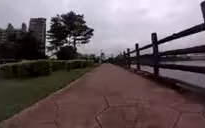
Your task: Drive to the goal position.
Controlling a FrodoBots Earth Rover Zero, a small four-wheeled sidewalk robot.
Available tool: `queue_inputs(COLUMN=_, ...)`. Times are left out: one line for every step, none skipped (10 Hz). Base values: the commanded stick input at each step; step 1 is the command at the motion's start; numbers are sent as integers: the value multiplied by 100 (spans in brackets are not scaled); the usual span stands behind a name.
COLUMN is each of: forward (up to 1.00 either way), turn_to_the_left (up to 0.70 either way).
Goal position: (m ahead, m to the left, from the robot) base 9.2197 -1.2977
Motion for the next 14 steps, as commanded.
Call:
queue_inputs(forward=100, turn_to_the_left=0)
queue_inputs(forward=100, turn_to_the_left=0)
queue_inputs(forward=100, turn_to_the_left=0)
queue_inputs(forward=100, turn_to_the_left=0)
queue_inputs(forward=100, turn_to_the_left=0)
queue_inputs(forward=100, turn_to_the_left=0)
queue_inputs(forward=100, turn_to_the_left=0)
queue_inputs(forward=100, turn_to_the_left=0)
queue_inputs(forward=100, turn_to_the_left=0)
queue_inputs(forward=100, turn_to_the_left=0)
queue_inputs(forward=100, turn_to_the_left=0)
queue_inputs(forward=100, turn_to_the_left=0)
queue_inputs(forward=100, turn_to_the_left=0)
queue_inputs(forward=100, turn_to_the_left=0)
